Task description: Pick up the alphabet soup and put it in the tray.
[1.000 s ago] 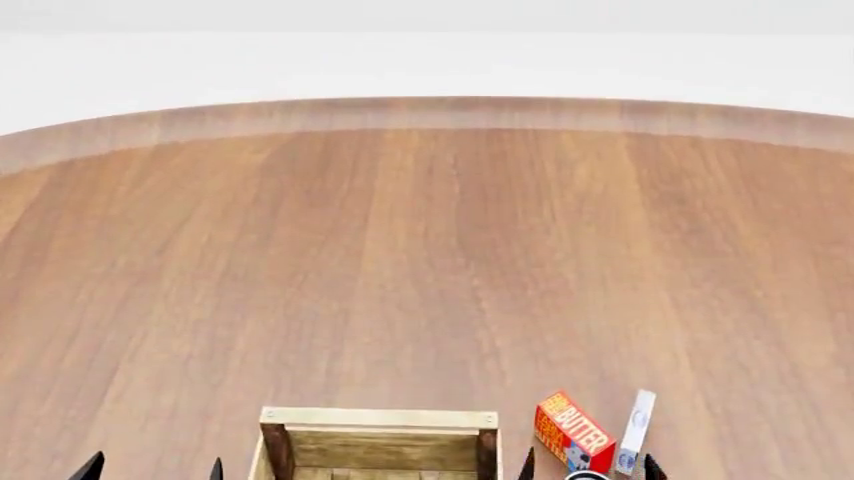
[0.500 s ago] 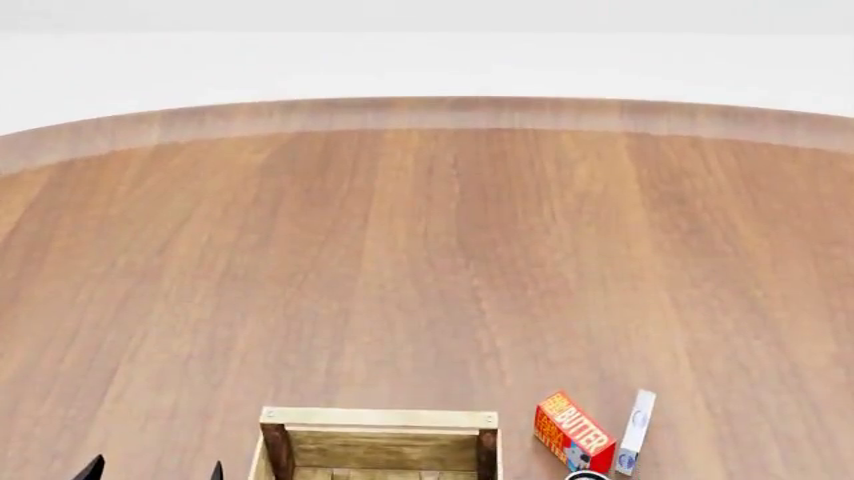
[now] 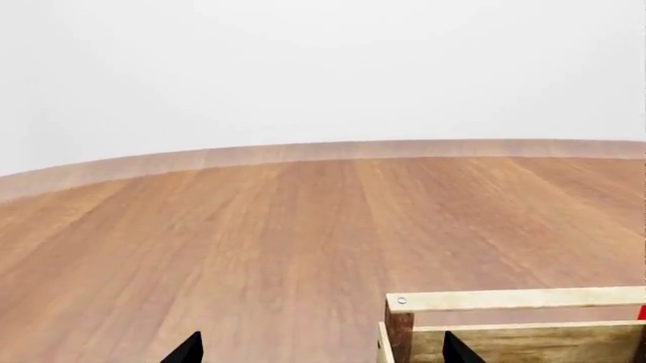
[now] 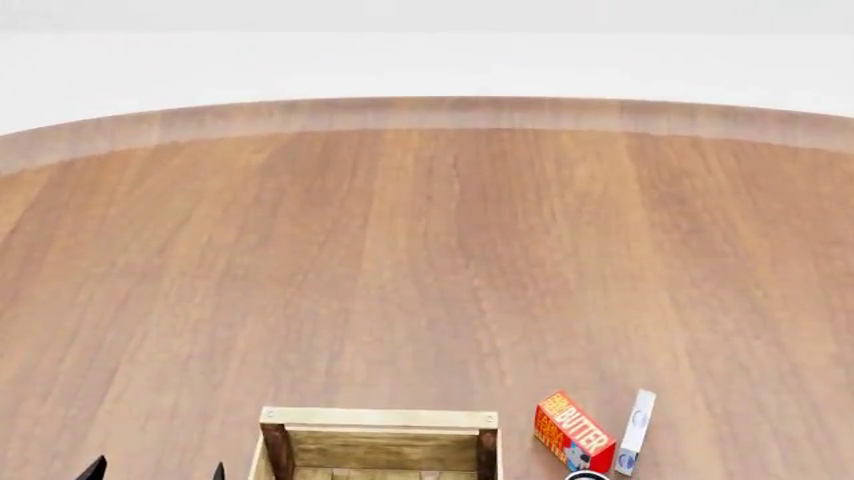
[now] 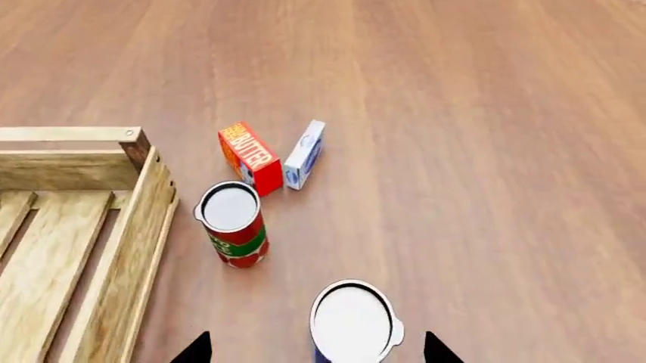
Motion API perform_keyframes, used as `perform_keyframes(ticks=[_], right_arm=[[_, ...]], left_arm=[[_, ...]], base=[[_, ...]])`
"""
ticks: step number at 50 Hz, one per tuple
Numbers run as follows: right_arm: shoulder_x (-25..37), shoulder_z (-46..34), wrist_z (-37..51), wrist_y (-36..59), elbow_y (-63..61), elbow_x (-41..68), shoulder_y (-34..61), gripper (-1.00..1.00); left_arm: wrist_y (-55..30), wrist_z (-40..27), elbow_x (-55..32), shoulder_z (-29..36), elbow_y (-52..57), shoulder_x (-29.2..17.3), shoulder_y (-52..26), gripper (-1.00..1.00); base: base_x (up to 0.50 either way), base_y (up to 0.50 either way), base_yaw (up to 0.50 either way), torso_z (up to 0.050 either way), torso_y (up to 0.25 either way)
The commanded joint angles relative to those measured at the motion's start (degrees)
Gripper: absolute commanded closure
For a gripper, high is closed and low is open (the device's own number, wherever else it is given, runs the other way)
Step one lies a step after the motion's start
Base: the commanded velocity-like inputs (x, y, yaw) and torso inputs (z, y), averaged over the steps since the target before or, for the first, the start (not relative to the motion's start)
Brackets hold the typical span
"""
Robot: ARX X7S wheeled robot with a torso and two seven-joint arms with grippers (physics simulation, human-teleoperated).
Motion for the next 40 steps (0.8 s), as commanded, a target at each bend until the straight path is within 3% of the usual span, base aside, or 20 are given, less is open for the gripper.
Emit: perform_keyframes(ticks=[1,18,40], right_arm=[[3.22,-1.50,-4.58,-5.94,3.96,-5.73,-3.67,-1.00],[4.30,-8.93,-6.47,-11.59,10.27,-12.49,-0.61,-1.00],[1.14,-16.37,-8.91,-20.77,17.79,-19.56,0.47,-1.00]], left_arm=[[0.11,-0.27,-0.32,0.50,0.10,-0.33,0.05,-1.00],[0.22,-0.82,-0.64,1.04,0.33,-0.79,0.13,-1.00],[0.62,-1.58,-0.90,1.73,0.00,-1.26,-0.03,-1.00]], base=[[0.00,0.00,0.00,0.000,0.000],[0.00,0.00,0.00,0.000,0.000],[0.00,0.00,0.00,0.000,0.000]])
